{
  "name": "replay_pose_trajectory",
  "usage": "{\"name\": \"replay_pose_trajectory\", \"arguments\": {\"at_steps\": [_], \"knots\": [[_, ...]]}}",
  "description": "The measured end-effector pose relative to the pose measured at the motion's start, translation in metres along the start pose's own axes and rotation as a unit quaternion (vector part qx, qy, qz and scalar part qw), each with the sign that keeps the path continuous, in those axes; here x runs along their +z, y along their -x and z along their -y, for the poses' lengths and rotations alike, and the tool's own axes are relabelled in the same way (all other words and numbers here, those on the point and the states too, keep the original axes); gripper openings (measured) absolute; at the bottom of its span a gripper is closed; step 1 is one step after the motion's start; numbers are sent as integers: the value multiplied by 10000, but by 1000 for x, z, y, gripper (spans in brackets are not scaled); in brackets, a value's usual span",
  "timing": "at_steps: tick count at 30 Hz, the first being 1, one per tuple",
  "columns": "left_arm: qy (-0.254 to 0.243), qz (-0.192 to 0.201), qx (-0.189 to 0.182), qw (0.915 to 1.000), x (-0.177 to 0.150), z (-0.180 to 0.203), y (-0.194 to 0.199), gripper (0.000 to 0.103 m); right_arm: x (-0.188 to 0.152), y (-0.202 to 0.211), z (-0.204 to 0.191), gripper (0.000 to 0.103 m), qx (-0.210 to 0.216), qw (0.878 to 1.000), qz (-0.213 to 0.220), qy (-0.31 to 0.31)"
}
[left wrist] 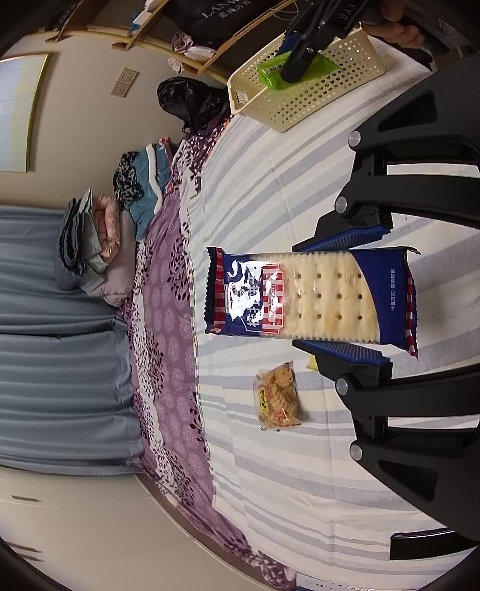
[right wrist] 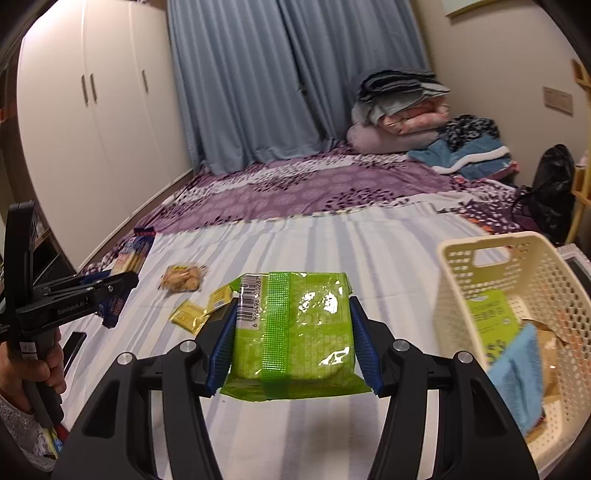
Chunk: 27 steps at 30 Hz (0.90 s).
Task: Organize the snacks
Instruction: 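Carry the cracker packet and lime-green bag over the beige basket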
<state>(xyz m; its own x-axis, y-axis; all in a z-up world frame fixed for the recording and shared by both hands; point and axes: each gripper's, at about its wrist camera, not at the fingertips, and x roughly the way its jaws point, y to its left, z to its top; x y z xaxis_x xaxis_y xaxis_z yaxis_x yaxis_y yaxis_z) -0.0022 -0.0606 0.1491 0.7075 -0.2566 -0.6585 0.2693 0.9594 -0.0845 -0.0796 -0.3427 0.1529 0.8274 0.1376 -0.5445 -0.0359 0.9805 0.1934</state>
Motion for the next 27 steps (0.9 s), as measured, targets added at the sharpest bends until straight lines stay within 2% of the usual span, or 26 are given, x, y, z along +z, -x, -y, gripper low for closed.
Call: {"name": "replay_pose_trajectory", "arguments": {"at_steps": [6,16,22,27], "knots": [[-238,53,-170,9996,7,28,3,45,-4,38,47,56,-531,9976,290,-333],[-667,5,-558,9962,13,81,-1,45,-23,77,116,56,-1445,9850,416,-846],[-923,7,-741,9930,16,110,-2,45,-39,88,145,57,-1737,9784,353,-1064],[-1102,-30,-903,9898,17,133,-5,45,-49,88,159,61,-1741,9771,250,-1196]]}}
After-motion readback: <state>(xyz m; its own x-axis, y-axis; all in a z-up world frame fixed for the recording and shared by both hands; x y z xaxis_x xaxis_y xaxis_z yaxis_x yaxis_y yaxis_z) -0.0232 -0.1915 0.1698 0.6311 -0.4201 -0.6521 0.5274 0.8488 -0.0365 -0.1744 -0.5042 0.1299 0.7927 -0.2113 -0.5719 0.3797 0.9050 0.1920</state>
